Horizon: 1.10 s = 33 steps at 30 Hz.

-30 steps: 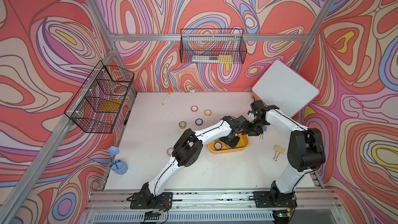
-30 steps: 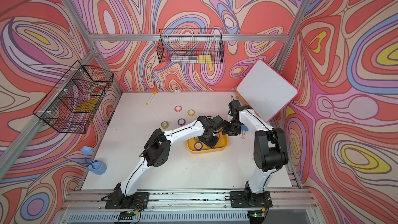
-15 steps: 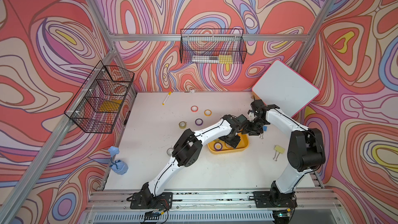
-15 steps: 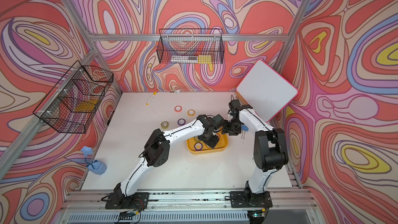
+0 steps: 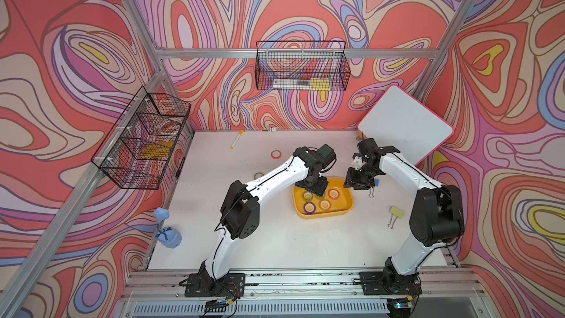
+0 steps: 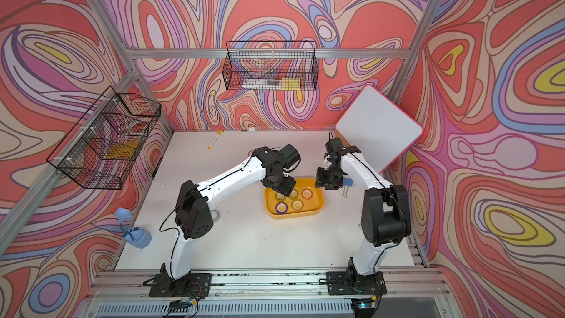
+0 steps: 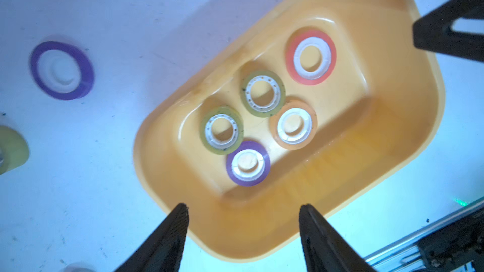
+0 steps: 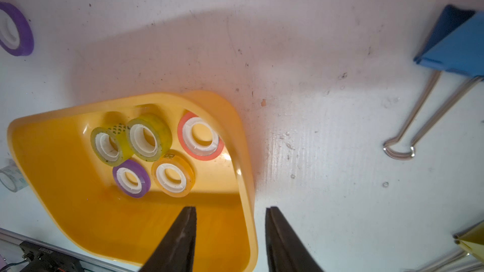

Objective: Put the transparent tape into the storage box
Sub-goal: Place the tape in the storage box, then pick up the tape from the center of the board, then move the storage box to the center of the board.

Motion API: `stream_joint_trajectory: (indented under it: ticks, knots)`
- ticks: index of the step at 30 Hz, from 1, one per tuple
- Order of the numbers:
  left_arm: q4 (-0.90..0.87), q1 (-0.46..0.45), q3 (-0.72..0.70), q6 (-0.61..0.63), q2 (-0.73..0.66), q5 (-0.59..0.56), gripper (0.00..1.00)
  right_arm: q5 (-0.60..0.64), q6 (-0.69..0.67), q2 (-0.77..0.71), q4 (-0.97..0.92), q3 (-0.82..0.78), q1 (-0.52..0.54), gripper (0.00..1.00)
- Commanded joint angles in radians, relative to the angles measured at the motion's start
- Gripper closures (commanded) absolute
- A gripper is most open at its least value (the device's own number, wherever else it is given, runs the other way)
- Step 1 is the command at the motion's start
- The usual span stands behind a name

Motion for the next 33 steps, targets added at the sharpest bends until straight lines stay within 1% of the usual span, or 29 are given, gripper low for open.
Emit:
stream_joint_trajectory:
  ticks: [1,5,11,14,17,19,21,26,29,33]
  knots:
    - [-0.056,0.050,-0.062,-0.020,-0.070,0.004,0.28,0.005,-0.027,-0.047,-0.027,0.019,-0.006,0.56]
    - [-0.052,0.136,-0.168,-0.029,-0.147,0.011,0.29,0.000,-0.046,-0.053,-0.052,0.001,-0.006,0.56]
    - [0.002,0.279,-0.335,-0.041,-0.243,0.029,0.30,-0.011,-0.053,-0.063,-0.056,-0.028,-0.007,0.56]
    - [0.040,0.343,-0.397,-0.034,-0.264,0.032,0.31,-0.017,-0.046,-0.059,-0.054,-0.031,-0.006,0.56]
    - [0.079,0.405,-0.436,-0.025,-0.256,0.032,0.31,-0.031,-0.032,-0.055,-0.043,-0.033,-0.006,0.56]
    - [0.100,0.431,-0.439,-0.015,-0.242,0.018,0.31,-0.042,-0.027,-0.054,-0.035,-0.033,-0.005,0.56]
    - [0.126,0.450,-0.438,0.001,-0.228,0.004,0.28,-0.053,-0.021,-0.051,-0.026,-0.031,-0.005,0.56]
    - [0.151,0.494,-0.397,0.034,-0.182,0.009,0.26,-0.067,-0.022,-0.044,-0.028,-0.024,-0.001,0.58]
    - [0.148,0.513,-0.366,0.055,-0.142,0.002,0.26,-0.067,-0.024,-0.046,-0.031,-0.026,-0.002,0.59]
    - [0.153,0.532,-0.332,0.082,-0.087,-0.008,0.29,-0.068,-0.024,-0.048,-0.037,-0.028,-0.001,0.59]
